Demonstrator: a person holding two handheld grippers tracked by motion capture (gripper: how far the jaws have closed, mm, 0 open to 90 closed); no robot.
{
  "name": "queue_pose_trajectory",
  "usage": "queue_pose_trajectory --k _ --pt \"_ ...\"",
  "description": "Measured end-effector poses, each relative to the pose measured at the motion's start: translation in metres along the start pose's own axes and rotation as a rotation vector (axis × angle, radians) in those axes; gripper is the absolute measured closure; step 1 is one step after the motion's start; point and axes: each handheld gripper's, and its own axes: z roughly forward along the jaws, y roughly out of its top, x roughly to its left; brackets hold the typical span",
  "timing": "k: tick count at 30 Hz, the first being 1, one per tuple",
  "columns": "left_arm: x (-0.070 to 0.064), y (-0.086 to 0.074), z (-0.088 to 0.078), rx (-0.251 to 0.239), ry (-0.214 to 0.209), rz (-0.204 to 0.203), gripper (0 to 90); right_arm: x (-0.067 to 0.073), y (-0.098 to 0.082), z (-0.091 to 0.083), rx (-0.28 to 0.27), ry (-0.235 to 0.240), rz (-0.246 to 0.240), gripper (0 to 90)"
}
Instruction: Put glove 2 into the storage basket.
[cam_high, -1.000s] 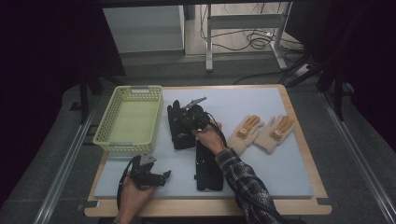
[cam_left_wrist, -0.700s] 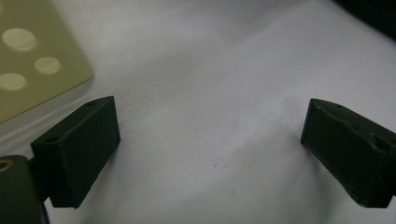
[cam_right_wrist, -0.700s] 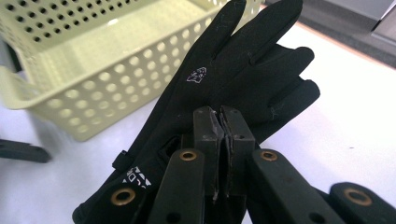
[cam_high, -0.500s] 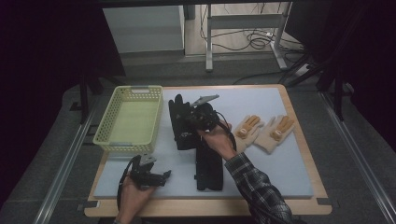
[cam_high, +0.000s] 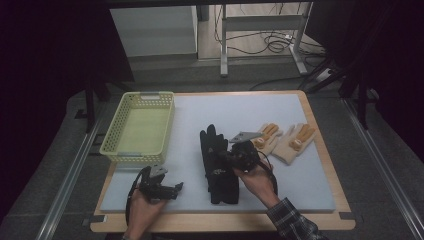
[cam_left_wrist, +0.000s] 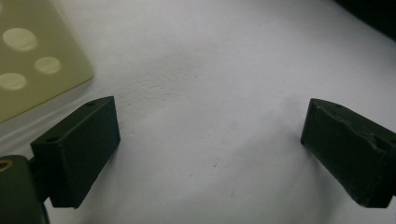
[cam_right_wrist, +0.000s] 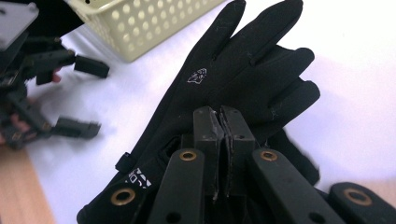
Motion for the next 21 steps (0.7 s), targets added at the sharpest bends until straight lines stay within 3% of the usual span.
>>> queue_pose_trajectory --k 5,6,12,18,21 --pt "0.000 0.000 0.000 0.004 0.001 0.002 4.9 0.007 -0.019 -0.008 -0.003 -0.010 0.033 85.3" --pt "0.000 0.000 0.000 0.004 0.001 0.002 4.9 0.011 -0.028 -0.009 0.009 -0.026 0.048 85.2" --pt "0.000 0.000 0.000 0.002 0.001 -0.001 4.9 0.011 -0.041 -0.007 0.014 -0.081 0.063 84.2" --pt "0.000 0.000 -0.001 0.007 0.001 0.005 4.9 -0.002 -0.054 -0.005 0.016 -0.073 0.081 60.8" --pt "0.000 0.000 -0.001 0.007 0.001 0.005 4.9 -0.005 -0.055 -0.012 0.012 -0.083 0.061 57.2"
